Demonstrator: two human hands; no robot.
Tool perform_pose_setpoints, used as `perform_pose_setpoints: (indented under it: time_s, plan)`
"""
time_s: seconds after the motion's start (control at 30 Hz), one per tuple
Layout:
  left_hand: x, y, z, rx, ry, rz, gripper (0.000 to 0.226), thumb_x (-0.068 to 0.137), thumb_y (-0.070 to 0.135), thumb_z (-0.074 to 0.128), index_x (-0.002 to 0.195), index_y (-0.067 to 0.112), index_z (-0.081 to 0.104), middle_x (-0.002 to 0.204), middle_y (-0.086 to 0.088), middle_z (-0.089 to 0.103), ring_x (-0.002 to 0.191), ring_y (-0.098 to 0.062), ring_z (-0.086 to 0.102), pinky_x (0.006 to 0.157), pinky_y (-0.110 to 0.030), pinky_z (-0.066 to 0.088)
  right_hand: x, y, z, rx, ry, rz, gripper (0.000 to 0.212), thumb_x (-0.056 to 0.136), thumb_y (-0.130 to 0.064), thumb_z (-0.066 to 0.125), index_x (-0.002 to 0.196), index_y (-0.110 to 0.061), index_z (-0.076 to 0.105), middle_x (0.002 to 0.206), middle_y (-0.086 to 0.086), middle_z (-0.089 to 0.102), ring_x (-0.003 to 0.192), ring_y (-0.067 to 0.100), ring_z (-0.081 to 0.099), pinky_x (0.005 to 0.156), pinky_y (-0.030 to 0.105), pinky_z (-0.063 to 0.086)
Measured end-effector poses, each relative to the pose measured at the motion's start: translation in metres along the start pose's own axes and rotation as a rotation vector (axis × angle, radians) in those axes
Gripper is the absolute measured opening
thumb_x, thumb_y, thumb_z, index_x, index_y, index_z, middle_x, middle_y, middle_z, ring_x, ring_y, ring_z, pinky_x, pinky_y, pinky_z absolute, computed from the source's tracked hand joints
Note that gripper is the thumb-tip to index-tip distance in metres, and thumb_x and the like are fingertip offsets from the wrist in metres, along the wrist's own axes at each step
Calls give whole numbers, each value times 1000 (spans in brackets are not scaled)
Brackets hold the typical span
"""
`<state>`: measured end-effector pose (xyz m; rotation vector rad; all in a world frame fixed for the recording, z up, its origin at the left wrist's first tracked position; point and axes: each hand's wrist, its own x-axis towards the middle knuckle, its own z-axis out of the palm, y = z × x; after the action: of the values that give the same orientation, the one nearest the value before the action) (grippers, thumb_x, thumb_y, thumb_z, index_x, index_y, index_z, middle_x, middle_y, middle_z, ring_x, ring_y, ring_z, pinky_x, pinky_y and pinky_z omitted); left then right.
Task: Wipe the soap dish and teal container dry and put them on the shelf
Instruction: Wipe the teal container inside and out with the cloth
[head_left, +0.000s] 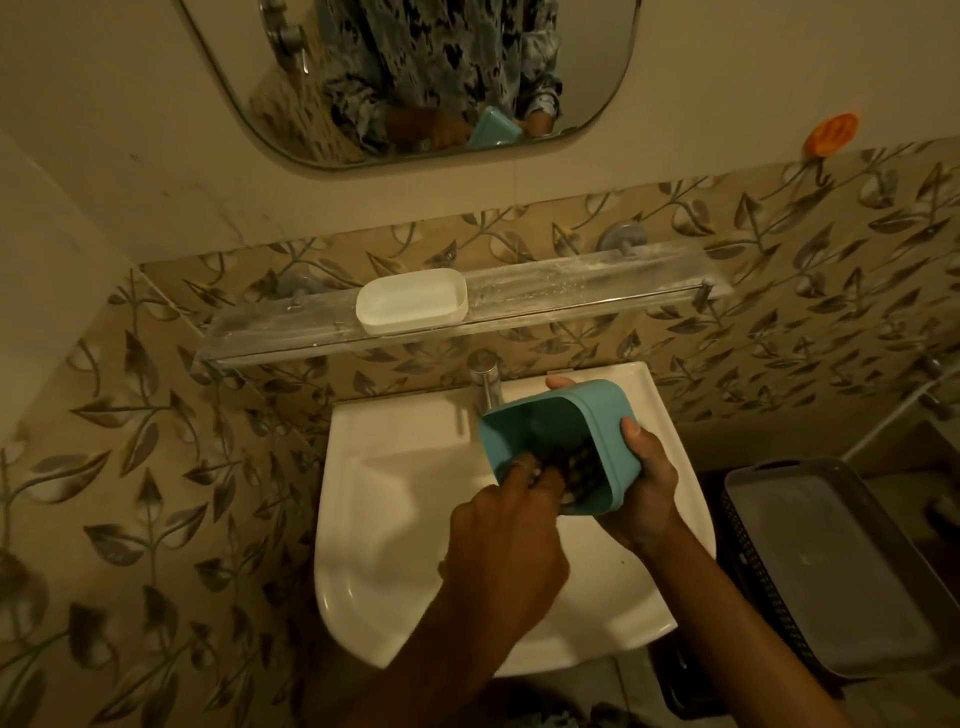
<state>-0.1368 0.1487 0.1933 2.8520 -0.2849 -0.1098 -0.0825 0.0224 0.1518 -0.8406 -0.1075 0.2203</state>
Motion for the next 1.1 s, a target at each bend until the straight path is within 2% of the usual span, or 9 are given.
perform_pose_setpoints:
  time_s: [0.17, 0.33, 0.47, 0.63, 0.7, 0.8, 0.9, 1.0, 1.1]
  plan:
    - [2, -11, 6, 3, 13, -6, 50, 89, 21, 54, 135, 29, 38, 149, 4, 34, 112, -20, 55, 86, -34, 49, -3, 0, 0, 21, 8, -7, 91, 60, -59, 75, 131, -7, 51, 117, 16, 61, 109, 30, 55, 95, 44, 43]
    - [-2, 2, -7, -396, -37, -58, 42, 88, 17, 53, 128, 30, 48, 132, 8, 51, 112, -13, 56, 92, -27, 49, 0, 4, 3, -76, 20, 1, 84, 65, -61, 70, 129, -9, 53, 114, 17, 61, 105, 31, 56, 94, 45, 43]
    - [0, 14, -27, -827, -183, -73, 33, 92, 12, 48, 105, 42, 55, 107, 11, 61, 91, 8, 61, 71, -9, 51, 1, 15, -3, -49, 22, 3, 80, 68, -59, 69, 130, -12, 51, 111, 12, 64, 101, 24, 61, 87, 36, 51]
    - [5, 1, -42, -1428, -324, -349, 45, 87, -5, 44, 97, 34, 65, 91, -3, 74, 72, -19, 71, 61, -28, 57, 4, 11, -3, -123, 46, -3, 82, 70, -61, 68, 132, -12, 46, 112, 7, 66, 103, 20, 62, 86, 31, 53]
    - [3, -2, -35, -1302, -318, -257, 48, 88, -5, 44, 113, 33, 60, 102, -3, 71, 84, -18, 70, 68, -29, 57, 7, 7, -1, -184, 36, -5, 83, 68, -62, 69, 130, -12, 46, 109, 3, 68, 101, 18, 64, 84, 29, 53]
    - [-1, -3, -13, -734, -180, 5, 48, 90, 4, 52, 129, 31, 48, 131, 3, 56, 115, -12, 57, 95, -30, 51, 9, 6, -2, -215, 24, -27, 81, 67, -62, 70, 128, -14, 47, 105, 0, 69, 96, 16, 65, 81, 28, 54]
    - [6, -10, -2, -176, -62, -25, 44, 90, 14, 56, 131, 28, 47, 135, 5, 49, 118, -16, 52, 97, -31, 45, 6, 8, -4, -168, 10, -50, 83, 65, -63, 71, 128, -14, 48, 109, 3, 68, 102, 19, 63, 87, 33, 54]
    - [13, -21, 0, -37, -77, -53, 39, 91, 14, 54, 129, 24, 48, 132, 1, 49, 114, -19, 51, 93, -37, 48, 3, 8, -1, -143, 14, -59, 85, 64, -62, 72, 129, -14, 49, 112, 6, 67, 105, 21, 62, 90, 34, 52]
    - [8, -20, 2, -172, -61, -21, 43, 90, 10, 55, 129, 24, 48, 138, 3, 46, 117, -18, 53, 96, -31, 48, 2, 9, 0, -133, 39, -63, 84, 65, -63, 71, 129, -12, 51, 113, 8, 66, 106, 24, 60, 92, 36, 51]
